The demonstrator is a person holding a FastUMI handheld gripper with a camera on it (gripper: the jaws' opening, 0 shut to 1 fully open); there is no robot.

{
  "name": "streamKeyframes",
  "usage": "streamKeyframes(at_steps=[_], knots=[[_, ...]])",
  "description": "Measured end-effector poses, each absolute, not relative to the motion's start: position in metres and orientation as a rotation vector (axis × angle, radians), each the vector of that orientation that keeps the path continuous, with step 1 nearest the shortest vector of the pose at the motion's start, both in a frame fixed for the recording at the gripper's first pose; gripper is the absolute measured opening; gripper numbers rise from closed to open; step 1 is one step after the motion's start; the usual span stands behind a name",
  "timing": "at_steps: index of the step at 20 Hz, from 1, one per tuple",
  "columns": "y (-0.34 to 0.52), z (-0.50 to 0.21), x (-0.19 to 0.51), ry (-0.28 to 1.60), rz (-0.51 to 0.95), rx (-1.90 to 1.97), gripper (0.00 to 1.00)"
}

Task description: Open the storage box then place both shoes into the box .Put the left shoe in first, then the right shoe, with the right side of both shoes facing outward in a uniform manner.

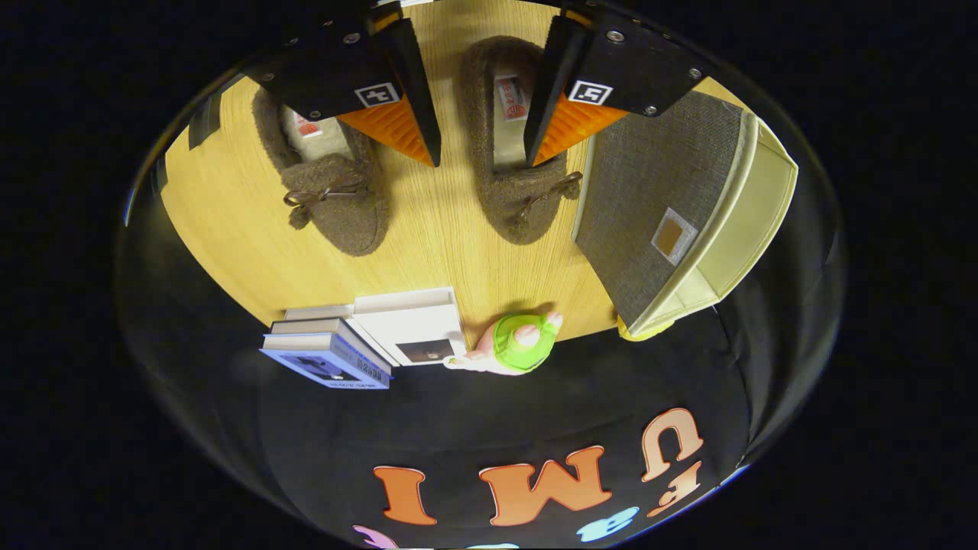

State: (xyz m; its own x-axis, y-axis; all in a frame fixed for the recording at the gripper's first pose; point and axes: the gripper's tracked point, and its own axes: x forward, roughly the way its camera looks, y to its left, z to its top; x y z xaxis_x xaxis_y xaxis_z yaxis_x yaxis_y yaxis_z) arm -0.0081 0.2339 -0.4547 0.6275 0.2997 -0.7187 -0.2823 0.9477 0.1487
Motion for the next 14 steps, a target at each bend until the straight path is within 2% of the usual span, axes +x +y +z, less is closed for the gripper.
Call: streamKeyframes(at_steps=[3,6,12,14], knots=[[0.234,-0.476,-0.009,0.877,0.337,0.007,0.50],[0.232,-0.488,-0.015,0.915,0.330,0.001,0.41],[0.232,-0.495,-0.012,0.936,0.274,0.102,0.09],[0.233,-0.490,-0.012,0.944,0.256,0.158,0.04]])
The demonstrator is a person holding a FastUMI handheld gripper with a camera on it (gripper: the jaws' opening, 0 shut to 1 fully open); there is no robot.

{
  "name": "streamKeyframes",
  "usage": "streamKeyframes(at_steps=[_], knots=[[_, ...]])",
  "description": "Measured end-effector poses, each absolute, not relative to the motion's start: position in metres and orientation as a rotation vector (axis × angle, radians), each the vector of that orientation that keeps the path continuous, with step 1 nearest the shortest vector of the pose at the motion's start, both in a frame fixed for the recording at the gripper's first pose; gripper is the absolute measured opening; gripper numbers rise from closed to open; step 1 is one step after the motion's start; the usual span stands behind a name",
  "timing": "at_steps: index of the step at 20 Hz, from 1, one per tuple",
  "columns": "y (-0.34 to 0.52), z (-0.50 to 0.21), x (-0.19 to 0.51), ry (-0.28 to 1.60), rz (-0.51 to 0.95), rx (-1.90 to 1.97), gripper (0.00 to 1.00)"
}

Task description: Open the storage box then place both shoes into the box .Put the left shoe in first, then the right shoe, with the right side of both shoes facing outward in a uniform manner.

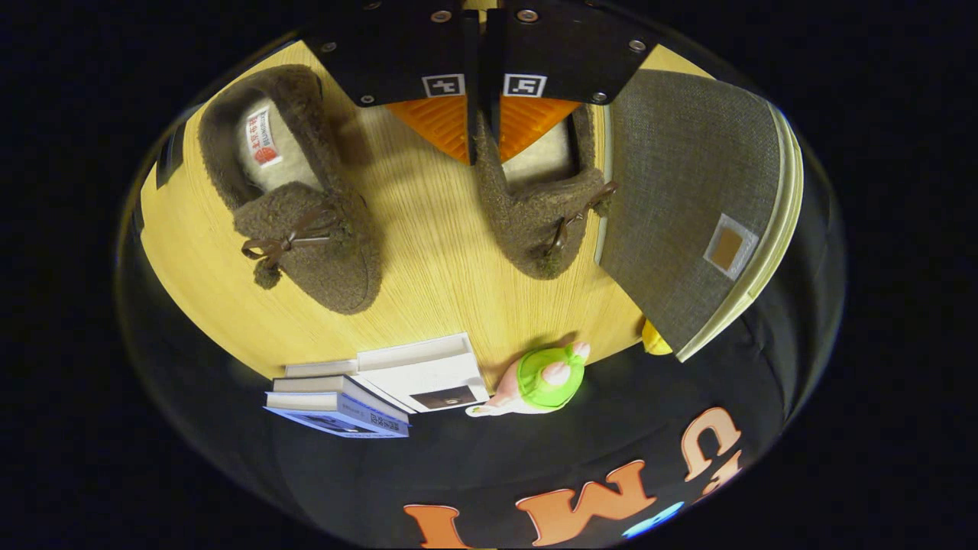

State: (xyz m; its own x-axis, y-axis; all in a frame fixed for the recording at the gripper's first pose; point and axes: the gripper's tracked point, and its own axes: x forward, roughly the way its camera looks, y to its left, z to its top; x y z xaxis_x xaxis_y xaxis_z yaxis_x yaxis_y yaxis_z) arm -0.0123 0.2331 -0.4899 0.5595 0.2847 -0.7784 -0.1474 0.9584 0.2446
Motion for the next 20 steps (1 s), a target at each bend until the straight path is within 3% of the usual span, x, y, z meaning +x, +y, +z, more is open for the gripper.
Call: streamKeyframes(at_steps=[10,20], knots=[[0.219,-0.421,0.006,0.830,0.150,0.259,0.04],[0.243,-0.322,0.011,0.698,0.135,0.369,0.04]])
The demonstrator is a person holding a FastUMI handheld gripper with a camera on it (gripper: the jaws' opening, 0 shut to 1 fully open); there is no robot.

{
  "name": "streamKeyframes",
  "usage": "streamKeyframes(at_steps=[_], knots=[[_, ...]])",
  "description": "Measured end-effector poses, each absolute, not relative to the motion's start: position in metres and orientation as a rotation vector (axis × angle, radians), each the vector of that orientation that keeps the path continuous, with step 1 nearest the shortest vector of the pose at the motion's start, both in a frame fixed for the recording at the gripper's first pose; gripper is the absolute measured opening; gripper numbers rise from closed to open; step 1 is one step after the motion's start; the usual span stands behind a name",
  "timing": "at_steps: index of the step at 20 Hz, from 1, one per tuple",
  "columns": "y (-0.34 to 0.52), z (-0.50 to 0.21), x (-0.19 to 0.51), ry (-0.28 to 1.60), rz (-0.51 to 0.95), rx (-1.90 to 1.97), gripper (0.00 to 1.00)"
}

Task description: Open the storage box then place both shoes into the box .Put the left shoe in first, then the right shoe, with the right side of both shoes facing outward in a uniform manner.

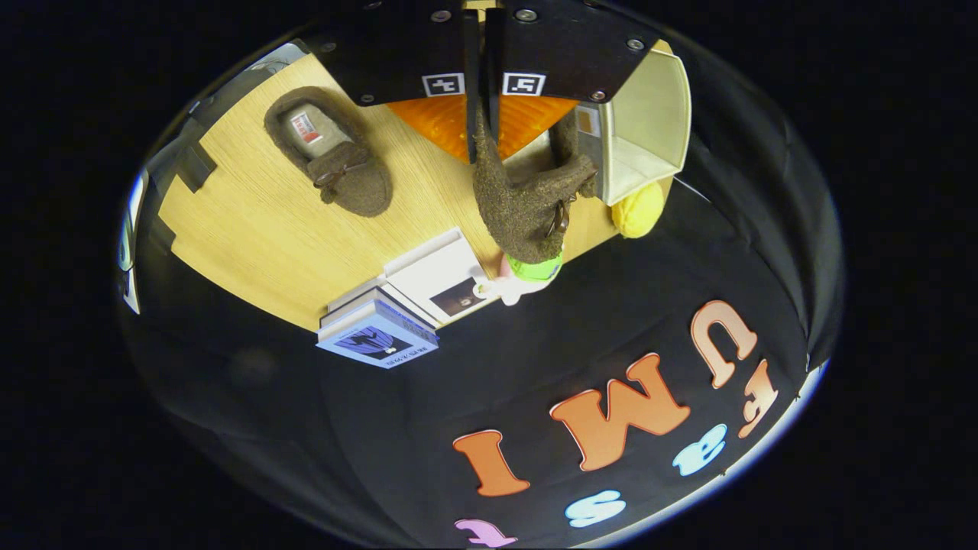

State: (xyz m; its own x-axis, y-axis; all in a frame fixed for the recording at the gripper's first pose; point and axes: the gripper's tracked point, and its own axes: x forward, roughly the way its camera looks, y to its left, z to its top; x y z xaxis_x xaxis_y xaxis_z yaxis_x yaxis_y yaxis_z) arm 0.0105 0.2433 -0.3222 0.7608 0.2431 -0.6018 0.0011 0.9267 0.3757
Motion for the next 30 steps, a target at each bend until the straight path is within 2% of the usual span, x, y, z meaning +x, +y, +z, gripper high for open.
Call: streamKeyframes(at_steps=[6,13,20,30], knots=[[0.294,-0.278,-0.001,0.651,0.203,0.432,0.04],[0.367,-0.271,-0.021,0.682,0.291,0.453,0.04],[0.427,-0.304,-0.045,0.763,0.345,0.415,0.04],[0.473,-0.369,-0.066,0.892,0.332,0.310,0.04]])
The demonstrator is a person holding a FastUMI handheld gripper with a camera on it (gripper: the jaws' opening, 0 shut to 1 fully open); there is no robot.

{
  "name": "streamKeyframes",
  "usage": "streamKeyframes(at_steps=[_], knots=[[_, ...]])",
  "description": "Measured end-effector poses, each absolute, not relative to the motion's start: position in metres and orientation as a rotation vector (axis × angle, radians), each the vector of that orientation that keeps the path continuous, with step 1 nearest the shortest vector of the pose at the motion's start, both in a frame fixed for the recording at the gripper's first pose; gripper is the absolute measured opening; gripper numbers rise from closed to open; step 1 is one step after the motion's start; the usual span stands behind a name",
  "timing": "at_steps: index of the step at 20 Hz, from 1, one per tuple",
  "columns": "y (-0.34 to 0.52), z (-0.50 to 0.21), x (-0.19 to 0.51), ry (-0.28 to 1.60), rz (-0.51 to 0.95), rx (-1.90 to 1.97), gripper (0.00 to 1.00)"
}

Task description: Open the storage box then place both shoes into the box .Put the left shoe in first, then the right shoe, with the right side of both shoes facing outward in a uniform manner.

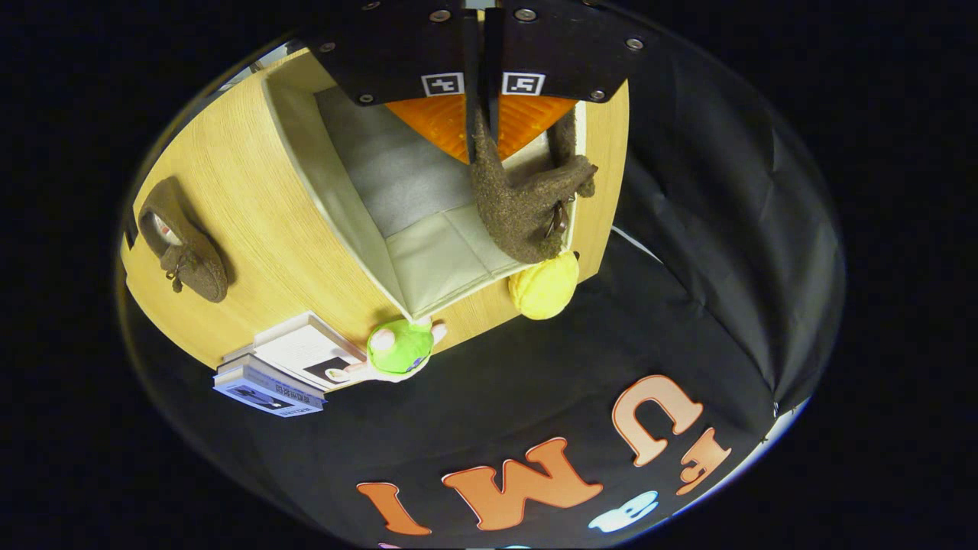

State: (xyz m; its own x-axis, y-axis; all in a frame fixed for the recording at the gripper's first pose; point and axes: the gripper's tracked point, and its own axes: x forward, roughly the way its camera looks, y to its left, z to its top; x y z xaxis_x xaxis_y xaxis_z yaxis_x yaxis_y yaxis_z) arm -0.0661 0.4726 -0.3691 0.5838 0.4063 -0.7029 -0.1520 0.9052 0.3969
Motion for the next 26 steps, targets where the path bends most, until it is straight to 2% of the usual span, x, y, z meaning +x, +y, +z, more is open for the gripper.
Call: streamKeyframes(at_steps=[3,4,5,7,9,11,16,26], knots=[[0.476,-0.376,-0.067,0.912,0.342,0.300,0.04],[0.477,-0.377,-0.069,0.925,0.352,0.311,0.08],[0.475,-0.373,-0.068,0.922,0.349,0.328,0.22],[0.463,-0.368,-0.059,0.901,0.323,0.340,0.61],[0.455,-0.362,-0.054,0.883,0.331,0.328,0.89],[0.445,-0.352,-0.048,0.852,0.345,0.325,0.98],[0.395,-0.330,-0.023,0.766,0.299,0.325,0.98],[0.246,-0.338,0.015,0.719,0.148,0.269,0.98]])
